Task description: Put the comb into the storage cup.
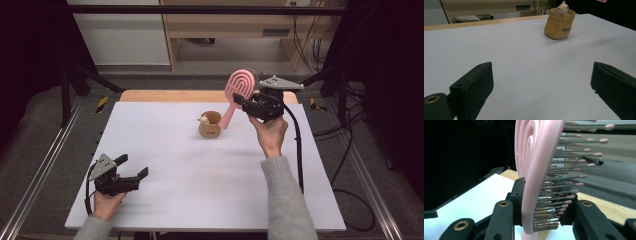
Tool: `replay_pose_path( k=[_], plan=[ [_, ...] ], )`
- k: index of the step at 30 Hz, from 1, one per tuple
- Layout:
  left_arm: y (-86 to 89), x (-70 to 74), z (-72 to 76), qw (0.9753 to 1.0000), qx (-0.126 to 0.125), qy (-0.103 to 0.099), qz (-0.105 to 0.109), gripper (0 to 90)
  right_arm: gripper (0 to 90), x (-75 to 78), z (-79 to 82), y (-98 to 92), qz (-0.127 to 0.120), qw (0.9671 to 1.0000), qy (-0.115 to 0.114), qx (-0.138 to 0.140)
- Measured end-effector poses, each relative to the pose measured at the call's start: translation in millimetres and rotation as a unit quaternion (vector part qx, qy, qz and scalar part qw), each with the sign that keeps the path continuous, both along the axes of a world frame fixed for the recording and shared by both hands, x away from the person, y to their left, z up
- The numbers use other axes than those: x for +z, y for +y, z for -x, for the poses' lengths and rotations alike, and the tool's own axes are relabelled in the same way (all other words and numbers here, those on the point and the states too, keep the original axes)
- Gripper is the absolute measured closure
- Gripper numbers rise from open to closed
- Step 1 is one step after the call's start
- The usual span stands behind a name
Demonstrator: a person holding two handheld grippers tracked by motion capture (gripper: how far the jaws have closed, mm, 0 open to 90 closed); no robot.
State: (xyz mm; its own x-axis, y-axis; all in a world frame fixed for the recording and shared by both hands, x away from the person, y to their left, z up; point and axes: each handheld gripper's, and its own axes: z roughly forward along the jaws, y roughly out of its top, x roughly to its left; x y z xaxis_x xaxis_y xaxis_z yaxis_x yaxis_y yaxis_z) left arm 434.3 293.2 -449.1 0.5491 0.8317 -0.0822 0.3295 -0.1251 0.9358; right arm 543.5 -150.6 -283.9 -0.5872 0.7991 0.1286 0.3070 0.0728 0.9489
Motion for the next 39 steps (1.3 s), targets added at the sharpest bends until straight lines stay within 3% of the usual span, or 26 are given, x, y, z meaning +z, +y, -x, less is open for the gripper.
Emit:
replay_pose_path(
  k=[17,39],
  plan=[
    [1.1,-0.3,0.1,1.0000,0.001,-0.001,-0.002,4.5,64.5,3.6,-14.6,7.6,0.013,0.9997,-0.003,-0.018],
    [2.4,-0.4,-0.3,1.0000,0.001,-0.002,-0.004,4.5,64.4,-4.5,-38.0,29.3,0.040,0.9981,-0.005,-0.046]
  ],
)
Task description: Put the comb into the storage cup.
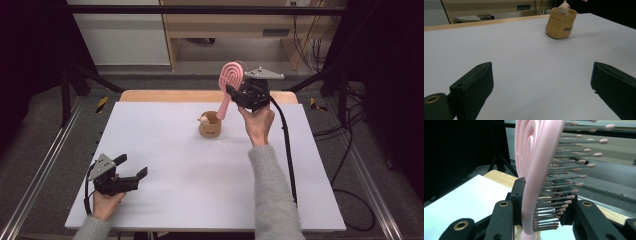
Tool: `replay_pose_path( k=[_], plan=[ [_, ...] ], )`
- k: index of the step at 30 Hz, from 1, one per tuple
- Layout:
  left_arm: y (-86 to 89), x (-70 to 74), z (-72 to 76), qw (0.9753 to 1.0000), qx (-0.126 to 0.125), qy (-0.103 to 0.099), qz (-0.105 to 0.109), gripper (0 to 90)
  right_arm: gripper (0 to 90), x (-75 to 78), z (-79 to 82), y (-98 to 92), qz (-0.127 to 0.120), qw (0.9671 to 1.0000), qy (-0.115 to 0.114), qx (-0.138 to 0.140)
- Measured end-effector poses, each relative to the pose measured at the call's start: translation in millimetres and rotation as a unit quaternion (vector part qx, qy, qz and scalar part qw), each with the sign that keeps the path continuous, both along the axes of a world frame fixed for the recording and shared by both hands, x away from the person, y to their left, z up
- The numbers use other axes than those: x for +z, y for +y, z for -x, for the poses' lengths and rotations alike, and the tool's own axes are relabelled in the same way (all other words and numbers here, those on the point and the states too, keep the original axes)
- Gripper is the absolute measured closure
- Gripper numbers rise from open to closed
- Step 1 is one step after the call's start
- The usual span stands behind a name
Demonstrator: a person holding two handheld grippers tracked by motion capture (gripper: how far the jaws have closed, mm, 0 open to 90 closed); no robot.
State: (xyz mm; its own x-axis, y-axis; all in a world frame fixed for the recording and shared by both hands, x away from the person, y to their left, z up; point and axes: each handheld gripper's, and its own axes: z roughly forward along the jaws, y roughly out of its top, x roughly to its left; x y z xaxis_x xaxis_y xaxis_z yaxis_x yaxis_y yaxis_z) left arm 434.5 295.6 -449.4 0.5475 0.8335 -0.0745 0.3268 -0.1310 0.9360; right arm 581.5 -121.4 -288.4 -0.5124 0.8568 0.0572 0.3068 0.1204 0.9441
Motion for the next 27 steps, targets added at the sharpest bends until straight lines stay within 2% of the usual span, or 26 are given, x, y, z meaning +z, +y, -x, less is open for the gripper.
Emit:
replay_pose_path(
  k=[10,27],
  plan=[
    [-0.1,-0.2,-0.2,1.0000,-0.001,0.000,0.000,4.5,64.4,-6.1,-9.6,9.6,0.007,1.0000,0.003,-0.006],
    [-0.4,-1.4,-1.1,1.0000,-0.001,0.004,-0.002,4.5,64.4,-20.4,-26.4,17.6,0.003,0.9999,0.012,-0.009]
  ],
)
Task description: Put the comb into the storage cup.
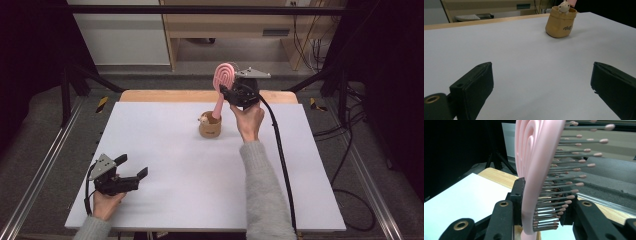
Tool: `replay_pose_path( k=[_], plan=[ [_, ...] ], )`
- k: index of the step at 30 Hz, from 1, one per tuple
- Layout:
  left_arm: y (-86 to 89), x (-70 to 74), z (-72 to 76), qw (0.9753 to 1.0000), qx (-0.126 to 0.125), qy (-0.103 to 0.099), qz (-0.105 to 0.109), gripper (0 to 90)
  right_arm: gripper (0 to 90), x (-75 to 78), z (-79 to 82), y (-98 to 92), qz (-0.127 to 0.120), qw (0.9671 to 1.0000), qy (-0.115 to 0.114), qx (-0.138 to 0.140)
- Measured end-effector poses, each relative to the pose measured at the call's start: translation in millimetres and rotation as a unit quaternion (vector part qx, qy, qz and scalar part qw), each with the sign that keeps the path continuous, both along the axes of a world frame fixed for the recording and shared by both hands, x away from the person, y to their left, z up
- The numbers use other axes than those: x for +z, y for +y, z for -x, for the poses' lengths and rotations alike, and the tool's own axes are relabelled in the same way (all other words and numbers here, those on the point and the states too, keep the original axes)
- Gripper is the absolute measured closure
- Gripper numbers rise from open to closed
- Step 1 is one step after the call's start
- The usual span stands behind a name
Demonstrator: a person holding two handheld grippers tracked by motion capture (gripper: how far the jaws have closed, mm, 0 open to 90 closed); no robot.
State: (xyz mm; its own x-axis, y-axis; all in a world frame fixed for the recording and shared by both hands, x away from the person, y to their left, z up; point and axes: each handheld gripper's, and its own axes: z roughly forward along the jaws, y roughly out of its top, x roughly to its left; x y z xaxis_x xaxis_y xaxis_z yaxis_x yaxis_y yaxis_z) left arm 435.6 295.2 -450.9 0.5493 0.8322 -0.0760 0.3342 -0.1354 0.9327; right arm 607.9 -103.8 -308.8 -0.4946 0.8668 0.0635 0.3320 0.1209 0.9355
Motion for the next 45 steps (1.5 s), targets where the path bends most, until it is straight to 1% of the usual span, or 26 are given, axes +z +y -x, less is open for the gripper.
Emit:
replay_pose_path(
  k=[5,15,23,37,45],
  plan=[
    [-0.1,0.0,0.0,1.0000,0.000,0.000,0.000,4.5,64.4,-2.8,-2.4,1.3,0.000,1.0000,0.004,-0.001],
    [-0.2,0.0,0.0,1.0000,0.000,0.001,-0.001,4.5,64.4,-9.9,-6.0,6.7,0.009,0.9999,0.012,0.000],
    [-0.1,0.1,0.0,1.0000,0.001,0.000,-0.002,4.5,64.4,-16.5,-8.1,9.8,0.008,0.9997,0.023,0.000],
    [-0.2,0.0,-0.1,1.0000,0.001,0.000,-0.002,4.5,64.4,-26.4,-11.5,19.3,0.013,0.9994,0.032,0.005],
    [-0.1,-0.1,-0.2,1.0000,0.002,0.001,-0.003,4.5,64.4,-33.3,-13.0,24.2,0.014,0.9989,0.043,0.007]
  ],
)
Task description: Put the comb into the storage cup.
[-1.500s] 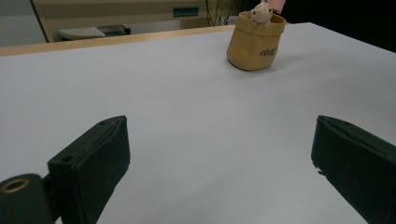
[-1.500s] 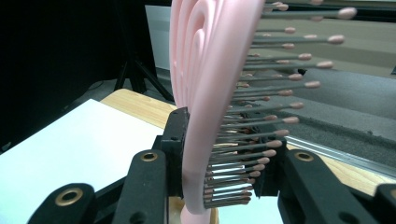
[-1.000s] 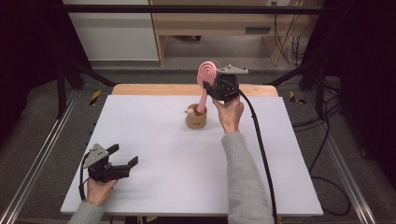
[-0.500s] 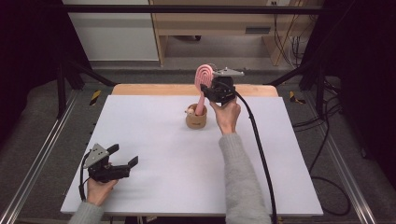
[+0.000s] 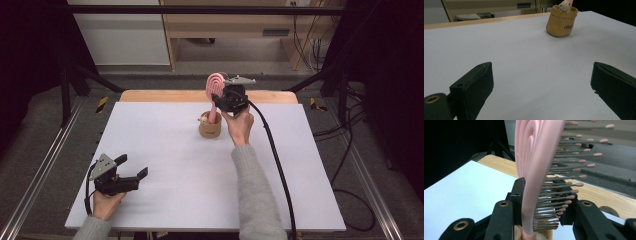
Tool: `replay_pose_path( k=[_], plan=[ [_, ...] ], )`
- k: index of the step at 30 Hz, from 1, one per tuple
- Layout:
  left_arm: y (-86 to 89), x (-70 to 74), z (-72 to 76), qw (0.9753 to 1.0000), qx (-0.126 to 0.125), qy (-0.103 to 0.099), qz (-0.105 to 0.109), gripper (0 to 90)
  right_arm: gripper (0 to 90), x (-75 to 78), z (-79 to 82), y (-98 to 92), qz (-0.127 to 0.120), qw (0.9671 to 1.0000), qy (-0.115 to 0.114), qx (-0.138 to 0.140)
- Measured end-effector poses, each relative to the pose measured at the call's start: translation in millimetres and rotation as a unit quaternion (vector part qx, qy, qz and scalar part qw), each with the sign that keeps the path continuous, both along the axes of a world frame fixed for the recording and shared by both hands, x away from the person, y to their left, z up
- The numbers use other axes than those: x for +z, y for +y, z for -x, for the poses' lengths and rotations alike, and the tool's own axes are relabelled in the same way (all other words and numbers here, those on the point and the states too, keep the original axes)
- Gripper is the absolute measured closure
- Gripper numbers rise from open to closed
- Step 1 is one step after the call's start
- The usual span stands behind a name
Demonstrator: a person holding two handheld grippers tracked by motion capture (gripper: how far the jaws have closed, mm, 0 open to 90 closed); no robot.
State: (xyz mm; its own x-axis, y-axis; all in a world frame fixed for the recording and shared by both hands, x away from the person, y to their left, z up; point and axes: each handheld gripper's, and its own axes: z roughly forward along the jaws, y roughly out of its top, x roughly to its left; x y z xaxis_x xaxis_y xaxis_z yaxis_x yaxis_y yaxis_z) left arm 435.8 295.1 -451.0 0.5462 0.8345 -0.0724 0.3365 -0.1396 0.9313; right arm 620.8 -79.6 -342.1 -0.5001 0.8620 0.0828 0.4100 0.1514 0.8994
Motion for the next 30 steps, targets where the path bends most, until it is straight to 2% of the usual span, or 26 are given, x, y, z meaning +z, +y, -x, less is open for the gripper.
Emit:
replay_pose_path(
  k=[7,17,30],
  plan=[
    [0.0,0.2,0.2,1.0000,0.000,0.000,0.000,4.5,64.4,-4.8,-0.3,2.6,-0.005,1.0000,0.003,0.001],
    [-0.1,-0.1,-0.2,1.0000,0.000,0.001,-0.002,4.5,64.4,-14.3,-3.6,-1.2,-0.007,0.9998,0.018,-0.004],
    [0.2,0.0,-0.1,1.0000,0.001,0.001,-0.001,4.5,64.3,-23.0,-6.4,2.9,-0.012,0.9994,0.032,-0.002]
  ],
)
